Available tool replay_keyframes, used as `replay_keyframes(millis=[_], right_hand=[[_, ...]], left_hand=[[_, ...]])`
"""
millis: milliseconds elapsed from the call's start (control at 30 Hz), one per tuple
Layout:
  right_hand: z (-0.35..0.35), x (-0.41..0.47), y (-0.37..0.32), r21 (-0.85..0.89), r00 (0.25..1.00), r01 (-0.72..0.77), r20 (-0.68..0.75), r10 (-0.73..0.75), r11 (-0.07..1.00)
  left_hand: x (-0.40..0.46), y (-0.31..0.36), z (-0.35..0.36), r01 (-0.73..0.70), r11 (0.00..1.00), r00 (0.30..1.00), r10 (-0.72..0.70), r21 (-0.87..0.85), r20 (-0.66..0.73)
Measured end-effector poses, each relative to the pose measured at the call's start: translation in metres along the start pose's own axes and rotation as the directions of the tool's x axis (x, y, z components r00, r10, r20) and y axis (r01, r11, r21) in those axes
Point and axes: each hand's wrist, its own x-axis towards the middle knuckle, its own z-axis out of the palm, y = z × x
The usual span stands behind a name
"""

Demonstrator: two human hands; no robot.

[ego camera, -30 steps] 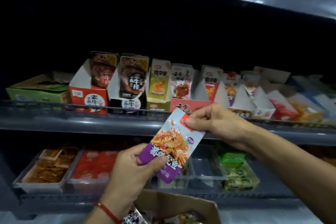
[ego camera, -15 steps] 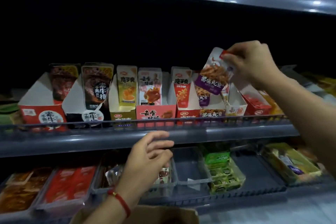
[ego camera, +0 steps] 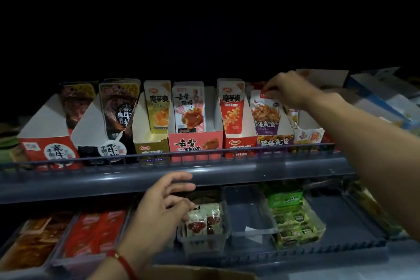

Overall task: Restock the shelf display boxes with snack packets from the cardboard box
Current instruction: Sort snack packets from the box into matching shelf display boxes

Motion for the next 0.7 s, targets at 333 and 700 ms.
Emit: replay_keyframes(millis=[333,700], right_hand=[[0.016,0.008,-0.004,-0.248,0.97,0.114,-0.181,-0.161,0.962],[0.019,-0.013,-0.016,-0.385,0.937,0.017,-0.317,-0.15,0.923]], left_hand=[[-0.002,-0.005,0.007,0.002,0.999,1.0,-0.003,0.04,0.013],[-0.021,-0.036,-0.034,0.107,0.961,0.991,-0.125,0.253,0.056]])
